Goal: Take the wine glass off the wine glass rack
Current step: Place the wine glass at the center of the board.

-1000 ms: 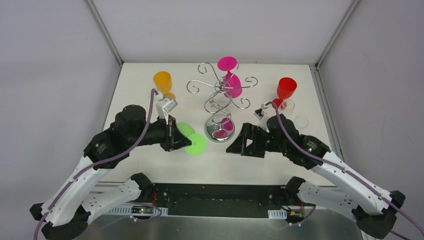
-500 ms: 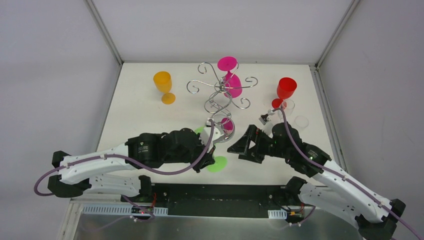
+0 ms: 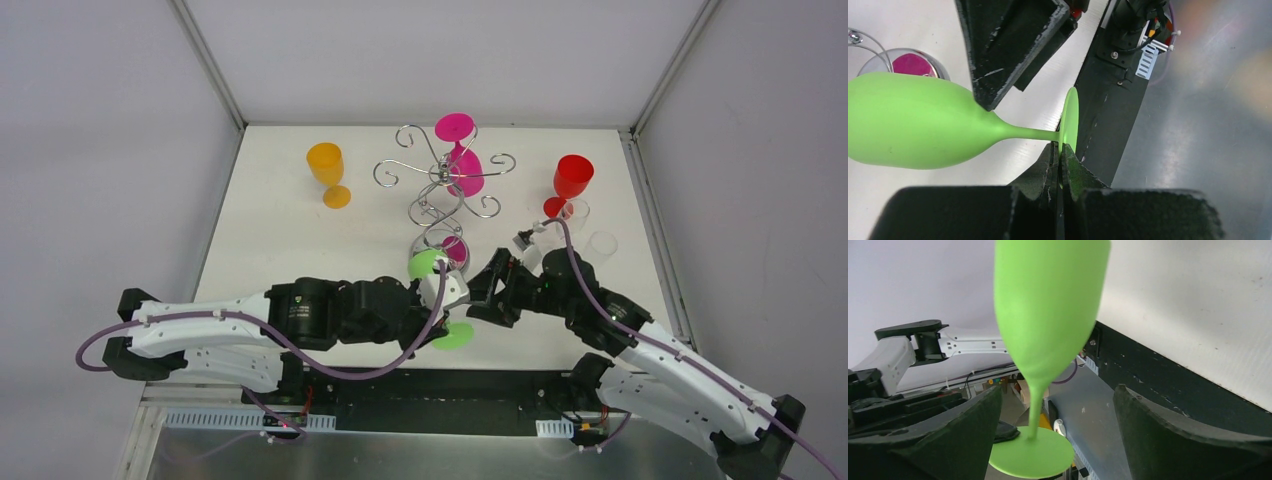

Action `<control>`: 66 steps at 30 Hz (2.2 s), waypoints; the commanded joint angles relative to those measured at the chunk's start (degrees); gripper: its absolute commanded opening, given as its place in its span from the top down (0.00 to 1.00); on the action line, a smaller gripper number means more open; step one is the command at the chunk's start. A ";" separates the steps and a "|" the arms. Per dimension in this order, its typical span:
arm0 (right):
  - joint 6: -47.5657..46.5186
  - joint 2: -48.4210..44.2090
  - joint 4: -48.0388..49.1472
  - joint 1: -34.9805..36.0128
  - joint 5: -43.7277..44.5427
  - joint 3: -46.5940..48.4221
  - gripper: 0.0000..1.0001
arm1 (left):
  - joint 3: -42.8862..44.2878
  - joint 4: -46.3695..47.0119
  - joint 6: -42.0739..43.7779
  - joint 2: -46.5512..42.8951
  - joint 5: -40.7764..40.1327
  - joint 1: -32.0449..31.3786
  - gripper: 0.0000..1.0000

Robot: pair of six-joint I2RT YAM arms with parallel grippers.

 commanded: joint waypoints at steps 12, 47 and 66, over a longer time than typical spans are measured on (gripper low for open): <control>7.26 2.03 14.65 0.99 -7.14 -3.42 0.31 | -0.44 6.99 3.91 0.99 -1.52 -2.26 1.00; 9.70 1.40 21.07 6.76 -8.19 -5.14 1.00 | -5.55 9.19 2.96 -3.37 -0.86 -2.26 0.80; -21.45 -2.96 -12.40 6.73 -6.23 5.53 1.00 | -11.01 12.95 -8.57 -9.55 -6.86 -0.80 0.46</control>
